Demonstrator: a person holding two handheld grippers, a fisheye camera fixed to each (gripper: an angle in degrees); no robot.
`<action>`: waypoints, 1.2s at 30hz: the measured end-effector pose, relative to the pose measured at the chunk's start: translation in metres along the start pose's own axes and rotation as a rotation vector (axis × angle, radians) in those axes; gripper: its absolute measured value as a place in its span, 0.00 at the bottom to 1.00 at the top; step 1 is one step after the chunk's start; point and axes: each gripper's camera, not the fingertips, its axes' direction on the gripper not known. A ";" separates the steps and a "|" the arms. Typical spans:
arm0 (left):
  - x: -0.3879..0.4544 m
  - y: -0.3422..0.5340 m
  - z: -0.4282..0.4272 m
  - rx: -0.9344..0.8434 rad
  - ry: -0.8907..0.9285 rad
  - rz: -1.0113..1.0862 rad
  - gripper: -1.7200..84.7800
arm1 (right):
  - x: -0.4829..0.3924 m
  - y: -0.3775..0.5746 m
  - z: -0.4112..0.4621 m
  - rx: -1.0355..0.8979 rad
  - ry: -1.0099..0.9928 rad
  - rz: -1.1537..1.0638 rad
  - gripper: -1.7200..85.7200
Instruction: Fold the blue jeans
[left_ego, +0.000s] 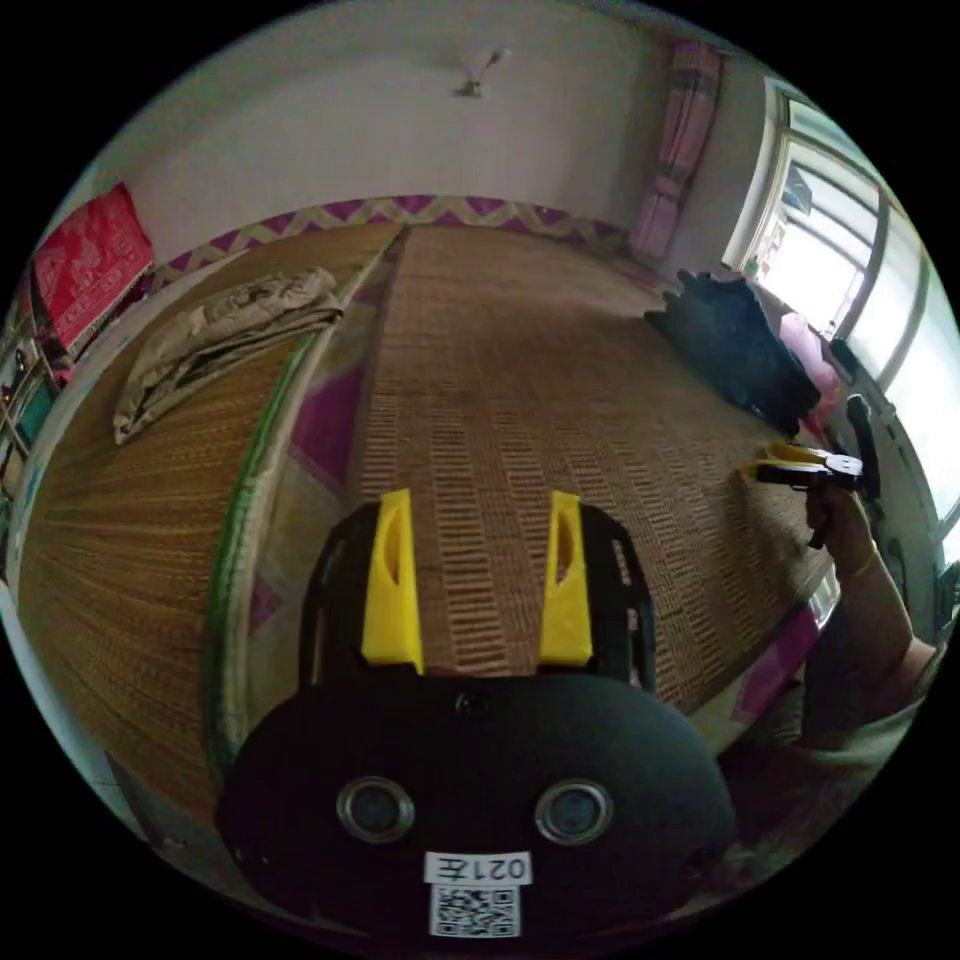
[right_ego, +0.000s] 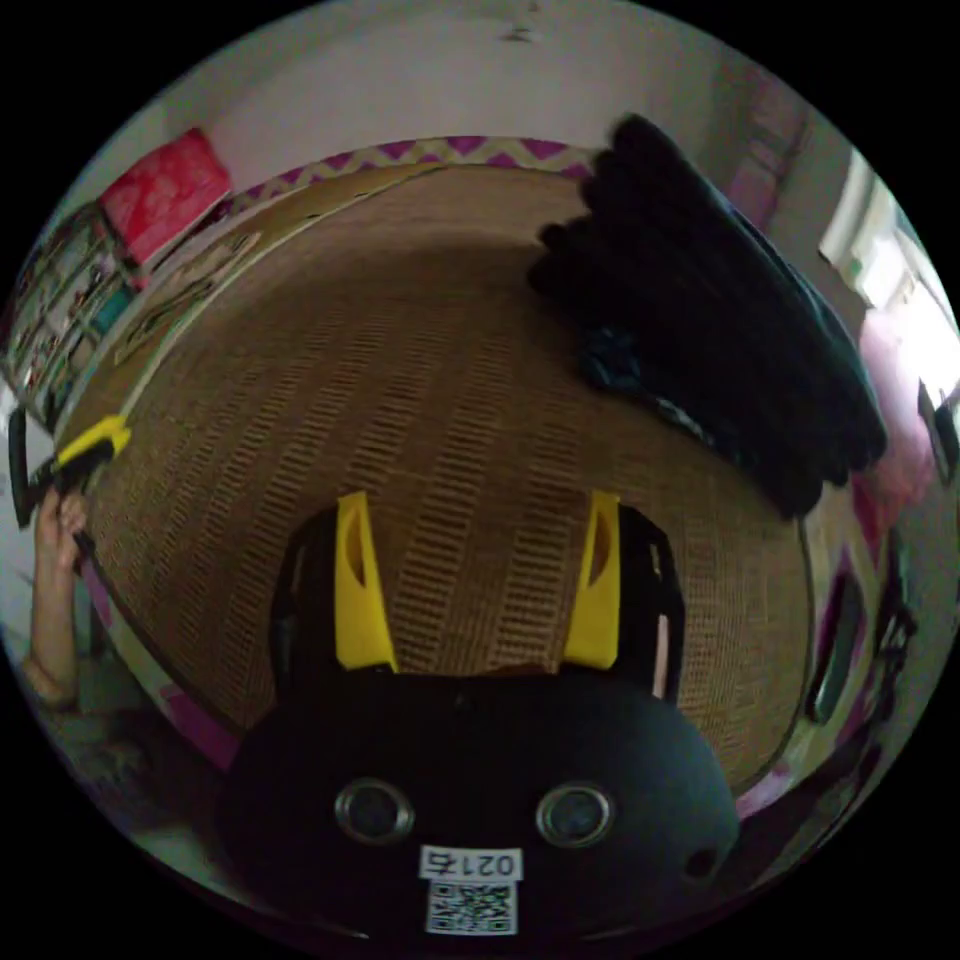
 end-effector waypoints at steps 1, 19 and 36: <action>0.006 0.000 0.006 -0.014 -0.013 -0.009 0.27 | 0.008 0.005 -0.001 -0.001 -0.008 0.030 0.34; 0.059 0.027 0.084 -0.119 -0.126 -0.058 0.33 | 0.065 0.055 -0.024 -0.011 0.051 0.169 0.40; 0.074 0.056 0.133 -0.120 -0.125 -0.059 0.33 | 0.100 0.086 -0.043 -0.011 0.053 0.169 0.40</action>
